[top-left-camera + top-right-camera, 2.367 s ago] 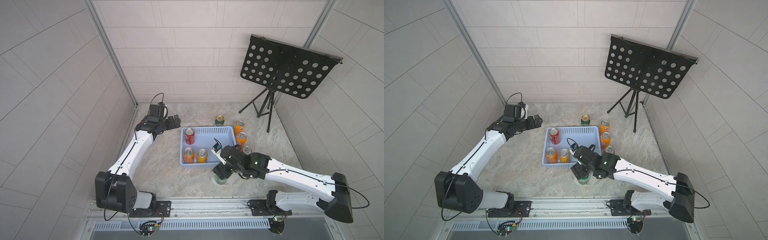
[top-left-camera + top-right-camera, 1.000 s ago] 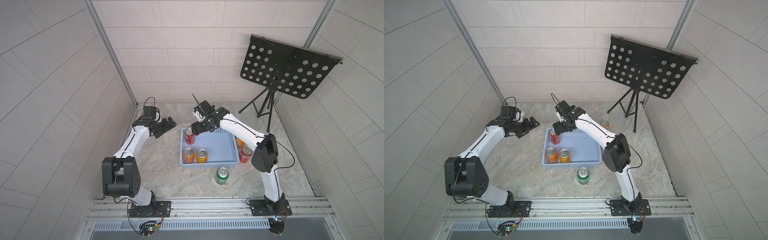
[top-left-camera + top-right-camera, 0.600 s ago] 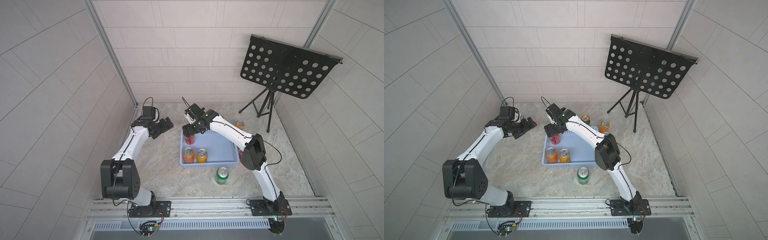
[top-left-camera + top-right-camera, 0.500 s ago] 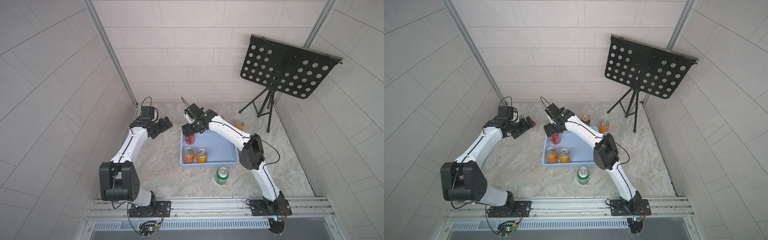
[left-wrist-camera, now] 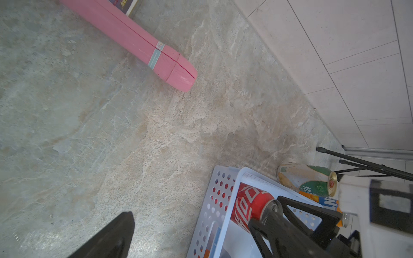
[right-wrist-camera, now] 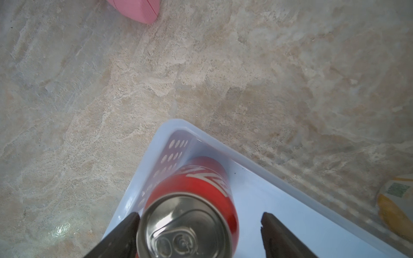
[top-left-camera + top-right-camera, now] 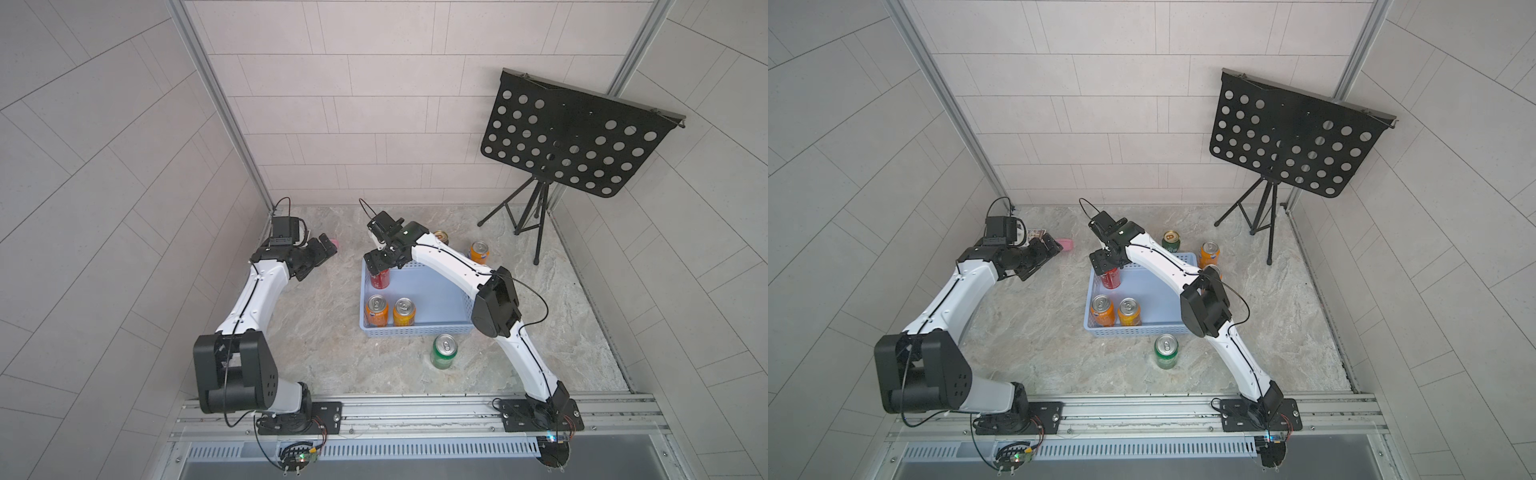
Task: Take out the drinks from the basket
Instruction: Pick up the drink from the basket.
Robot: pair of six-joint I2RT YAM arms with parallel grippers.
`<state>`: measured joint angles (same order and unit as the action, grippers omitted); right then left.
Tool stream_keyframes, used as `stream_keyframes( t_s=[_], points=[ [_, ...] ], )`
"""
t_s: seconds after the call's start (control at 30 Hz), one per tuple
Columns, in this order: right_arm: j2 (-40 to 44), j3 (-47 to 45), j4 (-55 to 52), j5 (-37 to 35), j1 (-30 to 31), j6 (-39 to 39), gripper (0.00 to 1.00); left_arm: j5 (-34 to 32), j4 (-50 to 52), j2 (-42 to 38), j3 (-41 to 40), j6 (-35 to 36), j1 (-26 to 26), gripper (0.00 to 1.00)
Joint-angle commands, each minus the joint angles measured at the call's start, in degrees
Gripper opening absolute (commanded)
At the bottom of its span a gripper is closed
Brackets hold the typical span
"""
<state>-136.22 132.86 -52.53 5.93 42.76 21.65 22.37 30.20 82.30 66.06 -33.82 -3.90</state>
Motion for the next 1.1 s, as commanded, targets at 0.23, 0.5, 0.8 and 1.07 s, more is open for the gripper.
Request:
stream_keyframes(
  t_s=[0.23,0.5,0.8,1.07],
  points=[
    [-3.4,0.9,0.6,-0.3,0.9,1.7,0.84,1.8,-0.7,0.0,0.0,0.1,-0.3,1.00],
    [-2.8,0.8,-1.0,-2.7,1.2,1.2,0.63,2.2,-0.7,0.0,0.2,0.4,-0.1,1.00],
    [0.5,1.0,-3.0,-4.4,1.2,-0.1,0.29,2.9,-1.8,-1.0,0.0,1.2,0.0,1.00],
    [4.0,3.7,-5.7,-4.9,0.6,-1.0,0.21,-2.4,-3.9,-6.4,-1.4,3.5,0.4,1.00]
  ],
)
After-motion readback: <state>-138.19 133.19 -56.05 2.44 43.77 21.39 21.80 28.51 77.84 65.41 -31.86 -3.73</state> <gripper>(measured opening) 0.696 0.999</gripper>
